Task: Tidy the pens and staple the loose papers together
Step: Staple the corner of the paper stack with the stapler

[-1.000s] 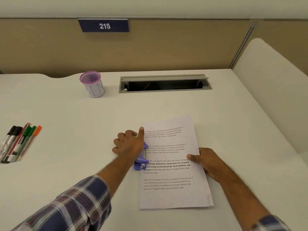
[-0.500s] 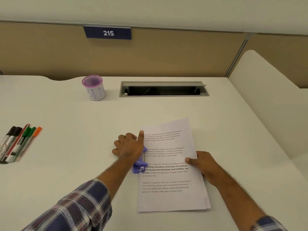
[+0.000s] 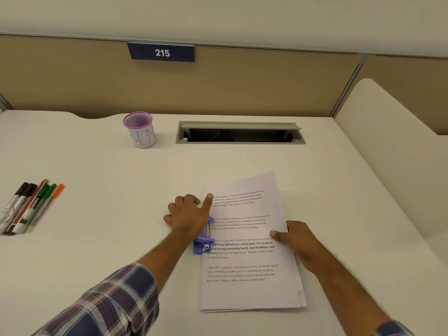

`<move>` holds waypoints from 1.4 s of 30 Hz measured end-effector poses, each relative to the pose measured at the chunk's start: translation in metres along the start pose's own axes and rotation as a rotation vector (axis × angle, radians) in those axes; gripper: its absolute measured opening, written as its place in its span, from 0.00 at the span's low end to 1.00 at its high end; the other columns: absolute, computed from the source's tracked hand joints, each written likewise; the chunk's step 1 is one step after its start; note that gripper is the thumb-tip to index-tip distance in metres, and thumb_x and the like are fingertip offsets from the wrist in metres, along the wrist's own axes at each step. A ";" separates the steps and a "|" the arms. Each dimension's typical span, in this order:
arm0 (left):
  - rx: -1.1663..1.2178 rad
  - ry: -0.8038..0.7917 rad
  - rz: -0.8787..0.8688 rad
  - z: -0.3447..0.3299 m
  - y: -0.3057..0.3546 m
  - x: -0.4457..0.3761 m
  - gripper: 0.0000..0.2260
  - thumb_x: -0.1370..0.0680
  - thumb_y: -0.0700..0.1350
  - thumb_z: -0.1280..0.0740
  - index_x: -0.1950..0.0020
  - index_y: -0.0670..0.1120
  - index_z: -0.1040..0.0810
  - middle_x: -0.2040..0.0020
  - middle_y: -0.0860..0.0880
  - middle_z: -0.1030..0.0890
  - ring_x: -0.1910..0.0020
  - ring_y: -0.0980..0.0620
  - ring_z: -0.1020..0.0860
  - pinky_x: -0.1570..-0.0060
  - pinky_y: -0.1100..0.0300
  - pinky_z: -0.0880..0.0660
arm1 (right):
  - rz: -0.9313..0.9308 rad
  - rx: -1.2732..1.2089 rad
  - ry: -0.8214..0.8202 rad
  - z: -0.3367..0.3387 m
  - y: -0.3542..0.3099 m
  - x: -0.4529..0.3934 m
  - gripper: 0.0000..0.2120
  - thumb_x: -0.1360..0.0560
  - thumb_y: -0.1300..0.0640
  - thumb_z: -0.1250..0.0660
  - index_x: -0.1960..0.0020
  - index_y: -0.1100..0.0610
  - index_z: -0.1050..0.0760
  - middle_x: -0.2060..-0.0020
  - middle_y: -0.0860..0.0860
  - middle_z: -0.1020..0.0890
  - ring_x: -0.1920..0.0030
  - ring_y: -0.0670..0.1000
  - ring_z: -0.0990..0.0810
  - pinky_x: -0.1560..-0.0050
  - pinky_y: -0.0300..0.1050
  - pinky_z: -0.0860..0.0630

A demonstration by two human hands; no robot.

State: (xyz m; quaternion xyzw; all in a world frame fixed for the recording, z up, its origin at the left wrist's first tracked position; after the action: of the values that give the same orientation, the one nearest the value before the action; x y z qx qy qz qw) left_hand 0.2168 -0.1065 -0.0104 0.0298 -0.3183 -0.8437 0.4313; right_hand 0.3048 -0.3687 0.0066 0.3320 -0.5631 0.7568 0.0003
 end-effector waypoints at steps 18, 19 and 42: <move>-0.176 -0.042 -0.055 0.007 0.005 -0.002 0.29 0.29 0.75 0.42 0.54 0.50 0.22 0.48 0.50 0.24 0.45 0.46 0.30 0.43 0.47 0.33 | -0.082 -0.077 0.093 0.037 0.017 0.005 0.08 0.28 0.65 0.28 0.48 0.62 0.19 0.52 0.58 0.14 0.52 0.60 0.15 0.45 0.59 0.20; -0.184 -0.049 -0.065 0.008 0.005 -0.002 0.29 0.30 0.75 0.42 0.56 0.50 0.23 0.50 0.50 0.23 0.46 0.46 0.29 0.44 0.47 0.32 | -0.078 -0.072 0.089 0.040 0.015 0.006 0.08 0.27 0.65 0.28 0.48 0.62 0.19 0.52 0.58 0.14 0.51 0.60 0.15 0.45 0.59 0.20; 0.706 -0.504 -0.254 0.043 0.055 0.022 0.32 0.31 0.59 0.24 0.32 0.49 0.28 0.43 0.49 0.17 0.45 0.51 0.18 0.47 0.55 0.20 | 0.197 -0.176 -0.024 0.059 -0.052 0.037 0.15 0.28 0.61 0.29 0.42 0.62 0.21 0.49 0.57 0.14 0.49 0.58 0.15 0.54 0.45 0.17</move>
State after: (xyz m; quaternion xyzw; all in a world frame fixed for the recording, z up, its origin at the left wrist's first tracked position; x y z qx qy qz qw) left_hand 0.2281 -0.1247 0.0595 0.0077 -0.6756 -0.7104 0.1969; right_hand 0.3248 -0.4138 0.0780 0.2829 -0.6572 0.6967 -0.0516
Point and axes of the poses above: each hand's wrist, its own x-axis away from the middle knuckle, its own z-axis out of the back of the hand, y = z × x, the point moved 1 cm from there along -x, towards the middle knuckle
